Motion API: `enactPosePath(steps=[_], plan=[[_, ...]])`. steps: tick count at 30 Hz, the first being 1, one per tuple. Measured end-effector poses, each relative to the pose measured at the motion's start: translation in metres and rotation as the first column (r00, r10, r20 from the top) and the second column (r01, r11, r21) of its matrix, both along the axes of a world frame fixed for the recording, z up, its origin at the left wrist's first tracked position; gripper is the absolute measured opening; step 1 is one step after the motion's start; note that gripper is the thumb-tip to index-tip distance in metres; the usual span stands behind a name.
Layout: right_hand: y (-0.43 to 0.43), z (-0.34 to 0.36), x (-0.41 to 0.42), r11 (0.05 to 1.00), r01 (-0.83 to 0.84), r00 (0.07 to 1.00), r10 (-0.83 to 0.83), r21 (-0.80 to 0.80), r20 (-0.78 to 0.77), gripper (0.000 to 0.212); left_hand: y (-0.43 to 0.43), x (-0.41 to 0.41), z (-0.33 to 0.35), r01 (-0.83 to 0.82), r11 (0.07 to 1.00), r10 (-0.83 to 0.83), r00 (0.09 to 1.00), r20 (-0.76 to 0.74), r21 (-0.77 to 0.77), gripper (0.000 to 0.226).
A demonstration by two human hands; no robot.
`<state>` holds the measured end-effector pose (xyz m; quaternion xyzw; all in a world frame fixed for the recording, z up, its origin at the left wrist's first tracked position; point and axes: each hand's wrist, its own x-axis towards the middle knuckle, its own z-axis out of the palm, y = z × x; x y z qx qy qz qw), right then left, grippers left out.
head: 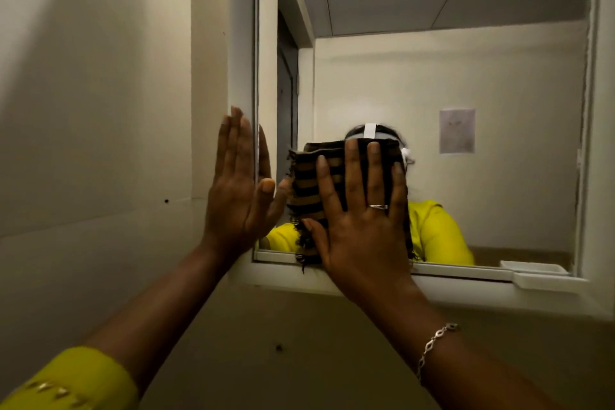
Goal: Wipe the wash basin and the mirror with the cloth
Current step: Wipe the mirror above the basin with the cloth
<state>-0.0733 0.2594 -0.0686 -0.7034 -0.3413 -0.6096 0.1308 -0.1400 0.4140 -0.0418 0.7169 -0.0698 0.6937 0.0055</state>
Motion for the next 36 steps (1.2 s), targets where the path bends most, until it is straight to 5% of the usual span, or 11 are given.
enactPosePath(steps=[4, 18, 30, 36], plan=[[0.024, 0.005, -0.010, 0.998, -0.036, 0.999, 0.037, -0.054, 0.026, 0.068, 0.009, 0.002, 0.001, 0.039, 0.999, -0.040, 0.999, -0.029, -0.019, 0.080], [0.027, 0.005, -0.009, 0.920, -0.111, 0.972, 0.179, -0.375, 0.150, 0.070, 0.005, -0.003, 0.000, 0.133, 0.988, -0.136, 0.990, -0.044, -0.075, 0.095], [-0.005, 0.016, 0.008, 0.612, -0.134, 0.881, 0.433, -0.779, 0.188, 0.046, -0.005, -0.006, -0.001, -0.028, 0.991, 0.010, 0.991, -0.132, -0.133, 0.096], [-0.033, 0.018, 0.015, 0.537, -0.157, 0.896, 0.430, -0.829, 0.109, 0.048, -0.016, -0.002, -0.018, -0.162, 0.977, 0.152, 0.985, -0.080, -0.138, 0.092]])
